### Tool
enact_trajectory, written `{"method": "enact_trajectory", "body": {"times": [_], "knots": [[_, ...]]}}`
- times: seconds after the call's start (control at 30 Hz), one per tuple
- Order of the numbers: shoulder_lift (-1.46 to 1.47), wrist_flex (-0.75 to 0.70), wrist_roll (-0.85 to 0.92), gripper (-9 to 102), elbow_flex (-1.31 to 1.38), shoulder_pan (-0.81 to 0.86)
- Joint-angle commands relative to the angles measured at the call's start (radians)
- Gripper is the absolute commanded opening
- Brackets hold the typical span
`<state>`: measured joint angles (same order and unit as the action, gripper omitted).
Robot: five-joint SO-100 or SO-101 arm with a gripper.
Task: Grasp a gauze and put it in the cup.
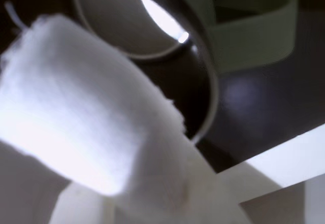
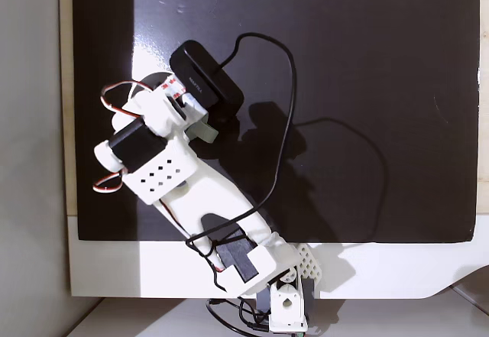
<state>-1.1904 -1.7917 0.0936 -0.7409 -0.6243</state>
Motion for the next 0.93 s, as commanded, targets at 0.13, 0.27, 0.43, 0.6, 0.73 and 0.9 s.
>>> {"method": "enact_trajectory", "body": {"times": [0.13, 0.27, 0.43, 0.6, 0.73, 0.9], "knots": [[0.028, -0.008, -0.018, 4, 0.094, -0.025], [0.031, -0.008, -0.017, 24, 0.08, -0.028], [0.017, -0.008, -0.02, 42, 0.06, -0.04], [0.003, -0.008, -0.02, 43, 0.057, -0.051], [-0.003, -0.008, -0.018, 42, 0.054, -0.051], [-0.008, -0.008, -0.017, 41, 0.048, -0.048]]}}
